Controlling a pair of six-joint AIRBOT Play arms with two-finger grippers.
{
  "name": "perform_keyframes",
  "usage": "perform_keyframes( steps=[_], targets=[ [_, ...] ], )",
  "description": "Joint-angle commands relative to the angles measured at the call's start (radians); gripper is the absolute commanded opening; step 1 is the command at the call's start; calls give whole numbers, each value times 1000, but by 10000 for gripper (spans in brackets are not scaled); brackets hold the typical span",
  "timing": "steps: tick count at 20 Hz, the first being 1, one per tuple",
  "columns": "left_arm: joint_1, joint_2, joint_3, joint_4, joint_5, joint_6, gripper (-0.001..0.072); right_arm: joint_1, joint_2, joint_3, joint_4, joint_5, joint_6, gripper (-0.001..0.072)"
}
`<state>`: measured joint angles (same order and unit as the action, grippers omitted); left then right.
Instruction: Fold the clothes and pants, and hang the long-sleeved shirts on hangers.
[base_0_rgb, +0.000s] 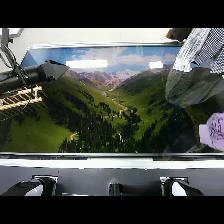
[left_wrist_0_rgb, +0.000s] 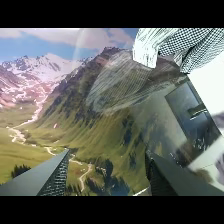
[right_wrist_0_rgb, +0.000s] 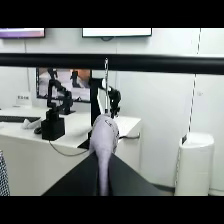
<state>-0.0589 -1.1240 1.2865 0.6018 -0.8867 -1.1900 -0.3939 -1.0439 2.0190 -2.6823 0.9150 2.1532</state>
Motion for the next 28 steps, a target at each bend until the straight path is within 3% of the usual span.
perform_keyframes(
  steps=[1,9,11,17,21,22,24,25,28],
  targets=[
    [1,-7,0,0,0,0,545,-1,-5,2,-74,-82,32,26],
    [1,-14,0,0,0,0,545,-17,-7,2,-204,-106,36,26],
    [1,-14,0,0,-2,0,545,-126,-17,2,-195,-113,101,26],
    [1,-14,0,0,-3,0,545,-421,-58,2,140,-144,123,27],
    [1,-14,0,0,-3,-26,545,-417,-54,2,351,-124,-28,31],
    [1,-14,0,0,-3,-26,545,-417,-45,2,385,-117,-60,52],
    [1,-14,0,0,-3,-26,545,-417,-10,2,430,-116,-67,388],
    [1,-14,0,0,-4,-26,545,-417,18,2,461,-137,-66,517],
    [2,-13,0,0,-3,-26,546,-417,96,2,718,-257,-69,523]
  ],
)
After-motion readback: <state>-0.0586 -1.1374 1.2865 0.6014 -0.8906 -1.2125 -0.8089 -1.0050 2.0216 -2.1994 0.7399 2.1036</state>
